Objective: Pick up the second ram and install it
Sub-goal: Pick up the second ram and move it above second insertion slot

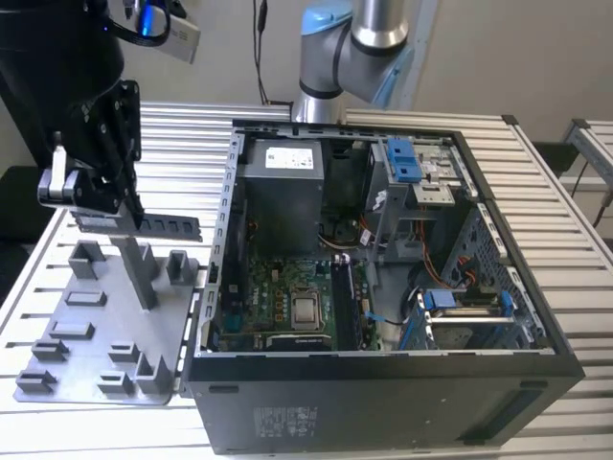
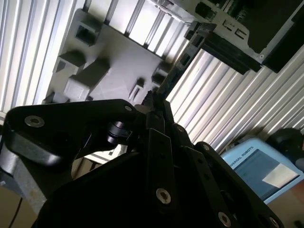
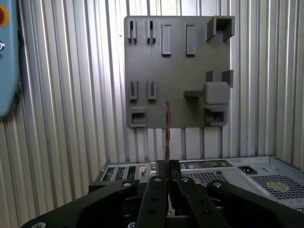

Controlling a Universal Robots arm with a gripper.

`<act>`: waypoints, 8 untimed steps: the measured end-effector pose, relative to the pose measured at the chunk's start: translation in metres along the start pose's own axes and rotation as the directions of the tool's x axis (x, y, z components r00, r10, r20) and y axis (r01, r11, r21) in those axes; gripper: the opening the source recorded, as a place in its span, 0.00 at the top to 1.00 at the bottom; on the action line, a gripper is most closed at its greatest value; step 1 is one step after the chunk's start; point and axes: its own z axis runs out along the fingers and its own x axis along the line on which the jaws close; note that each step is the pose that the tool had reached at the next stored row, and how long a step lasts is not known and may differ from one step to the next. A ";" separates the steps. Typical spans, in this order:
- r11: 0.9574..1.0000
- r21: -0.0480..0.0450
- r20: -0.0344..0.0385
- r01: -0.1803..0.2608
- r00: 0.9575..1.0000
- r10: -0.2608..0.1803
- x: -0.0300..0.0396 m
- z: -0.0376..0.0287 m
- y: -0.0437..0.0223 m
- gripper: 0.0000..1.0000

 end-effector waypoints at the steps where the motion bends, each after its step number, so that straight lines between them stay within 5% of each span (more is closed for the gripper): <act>1: 1.000 0.000 0.000 0.000 1.000 0.000 -0.0003 0.0000 -0.0048 0.86; 8: 1.000 -0.003 0.000 0.000 1.000 0.000 -0.0022 0.0004 -0.0336 0.86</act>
